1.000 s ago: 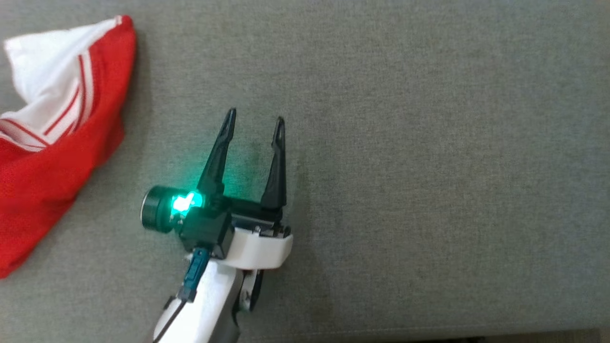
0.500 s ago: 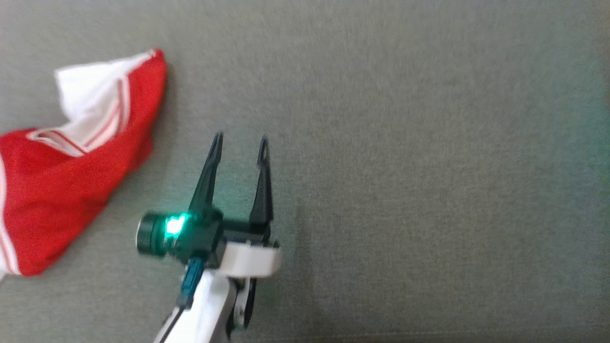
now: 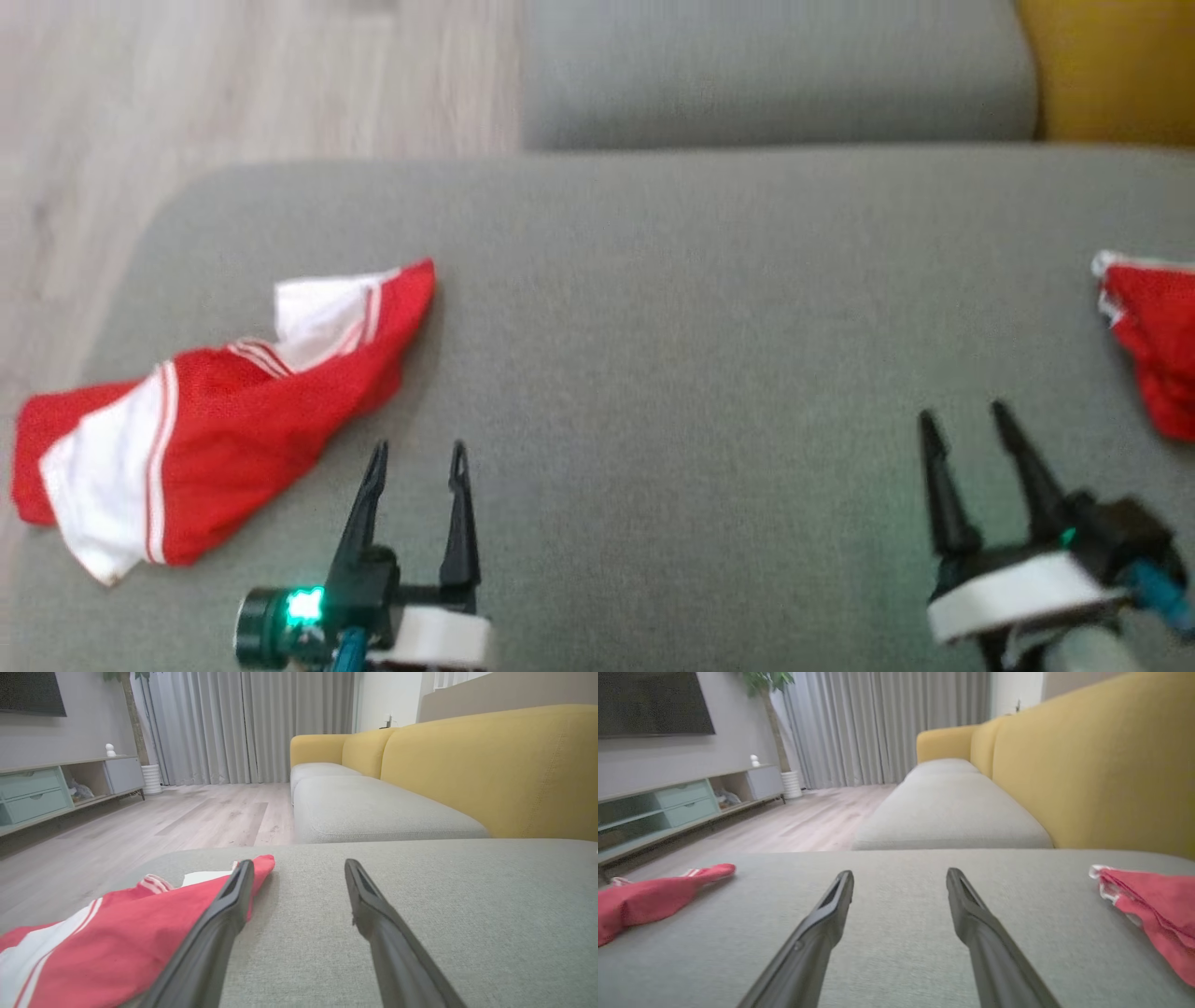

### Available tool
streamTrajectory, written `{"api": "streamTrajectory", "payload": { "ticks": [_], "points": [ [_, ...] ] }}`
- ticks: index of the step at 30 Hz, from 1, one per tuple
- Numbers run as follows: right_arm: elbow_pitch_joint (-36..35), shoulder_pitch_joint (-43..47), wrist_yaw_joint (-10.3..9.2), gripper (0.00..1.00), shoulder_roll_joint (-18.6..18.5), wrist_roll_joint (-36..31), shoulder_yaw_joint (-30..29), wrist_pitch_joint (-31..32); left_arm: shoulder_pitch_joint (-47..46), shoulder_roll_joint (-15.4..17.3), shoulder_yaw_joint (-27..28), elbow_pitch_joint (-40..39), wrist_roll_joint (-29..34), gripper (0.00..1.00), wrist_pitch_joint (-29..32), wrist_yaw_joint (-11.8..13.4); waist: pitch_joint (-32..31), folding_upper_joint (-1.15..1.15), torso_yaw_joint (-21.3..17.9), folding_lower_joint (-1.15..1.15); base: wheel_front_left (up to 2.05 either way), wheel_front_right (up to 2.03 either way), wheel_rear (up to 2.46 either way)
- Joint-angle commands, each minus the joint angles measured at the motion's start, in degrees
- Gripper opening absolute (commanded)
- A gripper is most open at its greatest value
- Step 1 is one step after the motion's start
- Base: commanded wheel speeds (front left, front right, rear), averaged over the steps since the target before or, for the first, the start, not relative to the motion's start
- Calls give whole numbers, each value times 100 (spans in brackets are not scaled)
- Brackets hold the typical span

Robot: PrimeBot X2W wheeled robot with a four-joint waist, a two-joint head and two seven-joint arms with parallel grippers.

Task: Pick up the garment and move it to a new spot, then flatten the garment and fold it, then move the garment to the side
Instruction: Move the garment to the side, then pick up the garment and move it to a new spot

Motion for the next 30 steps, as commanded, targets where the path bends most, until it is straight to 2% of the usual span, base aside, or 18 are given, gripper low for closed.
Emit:
{"api": "streamTrajectory", "payload": {
  "ticks": [1,6,20,25,30],
  "points": [
    [-440,55,-4,100,117,-293,15,-78,-58,-7,283,-134,87,100,-24,-43,-407,0,84,3,0,0,0],
    [-588,475,-4,100,382,-538,105,-78,119,-7,403,-138,289,100,-24,-97,-507,0,41,3,0,0,0],
    [-552,563,-4,100,466,-570,113,-78,164,-7,479,-122,399,100,-24,-198,-559,0,-13,3,0,0,0],
    [-589,758,-4,100,484,-572,-127,-78,124,-7,426,-83,429,100,-24,-234,-579,0,369,3,0,0,0],
    [-589,913,-4,100,516,-515,-280,-78,141,-6,490,-105,497,100,-24,-222,-511,0,1130,3,0,0,0]
  ]
}}
